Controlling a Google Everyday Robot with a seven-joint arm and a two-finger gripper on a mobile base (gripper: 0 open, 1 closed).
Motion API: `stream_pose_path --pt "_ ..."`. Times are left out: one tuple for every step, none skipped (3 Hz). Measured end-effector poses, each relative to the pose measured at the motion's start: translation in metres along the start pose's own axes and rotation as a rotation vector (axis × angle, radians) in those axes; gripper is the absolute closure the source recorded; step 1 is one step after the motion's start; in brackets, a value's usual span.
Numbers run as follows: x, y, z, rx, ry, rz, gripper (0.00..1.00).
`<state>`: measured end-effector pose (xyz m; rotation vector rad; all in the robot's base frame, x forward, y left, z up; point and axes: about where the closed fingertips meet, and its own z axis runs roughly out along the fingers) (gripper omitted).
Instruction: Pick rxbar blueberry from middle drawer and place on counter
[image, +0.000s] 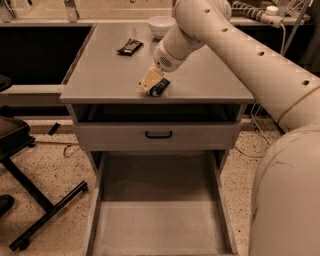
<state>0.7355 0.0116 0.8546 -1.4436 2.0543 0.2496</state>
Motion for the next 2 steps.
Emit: stream_pose_path --pt "0.0000 0.0000 0.0000 0.000 0.000 0.000 0.00" --pt "0.0000 0.0000 0.0001 0.000 0.000 0.000 0.00"
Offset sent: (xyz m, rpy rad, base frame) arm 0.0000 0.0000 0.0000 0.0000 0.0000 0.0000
